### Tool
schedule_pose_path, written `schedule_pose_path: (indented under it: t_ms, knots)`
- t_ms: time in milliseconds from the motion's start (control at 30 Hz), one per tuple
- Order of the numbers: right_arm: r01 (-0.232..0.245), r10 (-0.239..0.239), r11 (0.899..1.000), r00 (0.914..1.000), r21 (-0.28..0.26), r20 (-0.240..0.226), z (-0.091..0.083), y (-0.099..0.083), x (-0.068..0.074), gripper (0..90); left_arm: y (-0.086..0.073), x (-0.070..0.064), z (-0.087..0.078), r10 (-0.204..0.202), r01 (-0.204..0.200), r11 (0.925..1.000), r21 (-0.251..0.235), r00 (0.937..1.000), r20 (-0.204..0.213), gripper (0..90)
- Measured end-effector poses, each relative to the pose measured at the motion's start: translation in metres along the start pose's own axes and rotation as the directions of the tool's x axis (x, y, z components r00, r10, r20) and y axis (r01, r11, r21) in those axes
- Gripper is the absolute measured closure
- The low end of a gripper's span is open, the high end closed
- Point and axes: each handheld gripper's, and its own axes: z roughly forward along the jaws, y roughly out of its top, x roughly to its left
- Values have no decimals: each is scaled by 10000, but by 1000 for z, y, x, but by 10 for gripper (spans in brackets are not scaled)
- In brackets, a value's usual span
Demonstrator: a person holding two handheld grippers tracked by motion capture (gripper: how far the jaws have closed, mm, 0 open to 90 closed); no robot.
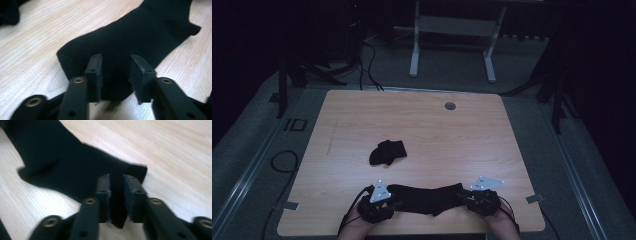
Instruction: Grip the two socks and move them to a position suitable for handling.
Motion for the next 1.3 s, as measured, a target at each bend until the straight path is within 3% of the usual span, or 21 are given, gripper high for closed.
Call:
schedule_pose_path:
  t_ms: [33,100,267,500,767,1133,1300]
  knots:
    - [1,-1,10000,10000,-87,-46,-1,4,-1,700,1,1,-3,-7,7,9999,-156,10000,-6,480]
    - [104,-108,9995,9999,-298,-123,-3,14,-1,624,1,5,-9,35,-32,9986,-525,10000,46,461]
    - [422,-464,9961,9975,-775,-534,-5,45,1,536,-1,17,-23,-143,117,9960,-884,9995,-292,378]
    - [643,-720,9908,9955,-1189,-616,16,86,0,501,-13,35,-37,-579,513,9918,-1172,9969,-539,339]
    - [971,-1078,9890,9896,-1115,-951,62,129,5,461,-28,49,-37,-1070,1015,9910,-874,9924,-615,320]
    - [1127,-1209,9918,9798,-595,-1596,134,190,38,401,-32,60,-41,-1447,1348,9858,-1006,9846,-986,321]
    - [1089,-1121,9936,9841,-306,-1379,167,213,54,342,-33,61,-43,-1541,1419,9834,-1133,9822,-1071,322]
